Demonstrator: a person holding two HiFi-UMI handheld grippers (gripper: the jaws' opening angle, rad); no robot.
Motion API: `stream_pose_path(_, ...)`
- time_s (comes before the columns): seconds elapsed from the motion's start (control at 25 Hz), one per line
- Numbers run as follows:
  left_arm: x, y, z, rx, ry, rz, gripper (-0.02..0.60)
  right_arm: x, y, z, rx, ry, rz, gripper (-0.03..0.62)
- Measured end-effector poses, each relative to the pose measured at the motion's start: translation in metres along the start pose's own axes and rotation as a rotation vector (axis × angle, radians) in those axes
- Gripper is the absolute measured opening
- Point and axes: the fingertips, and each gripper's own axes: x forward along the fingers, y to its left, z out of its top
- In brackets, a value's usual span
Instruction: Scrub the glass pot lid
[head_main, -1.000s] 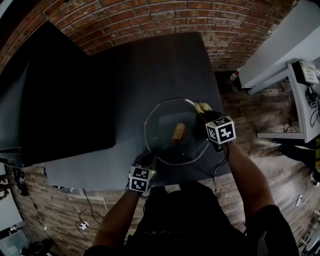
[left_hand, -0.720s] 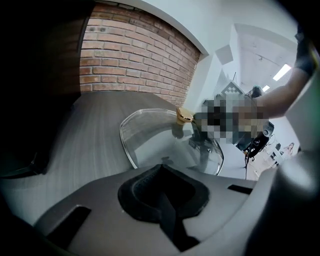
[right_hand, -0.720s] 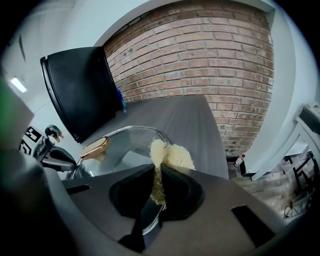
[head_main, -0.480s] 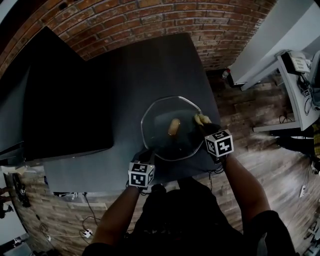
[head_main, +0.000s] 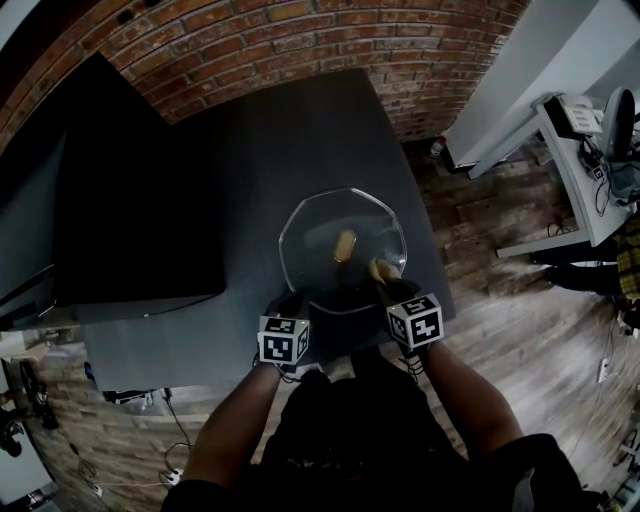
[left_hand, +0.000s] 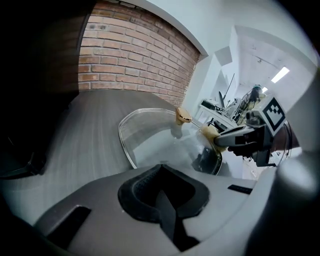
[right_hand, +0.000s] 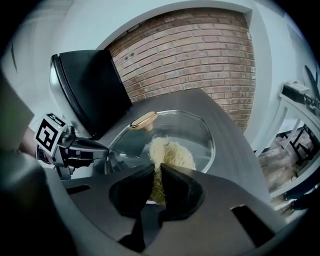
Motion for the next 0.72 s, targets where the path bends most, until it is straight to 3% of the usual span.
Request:
stream_pose_path(0.44,0.002,-0.002,0.0,0.023,0.001,-0.026,0.031,0.032,0.09,0.008,-0.114,0.041,0.073,0.046)
stream_pose_path(0.72,0.001,-0.005,0.003,0.035,0.004,-0.045,0.031,0.055,0.12,0.018,-0.157,0.056,0.123,0.046)
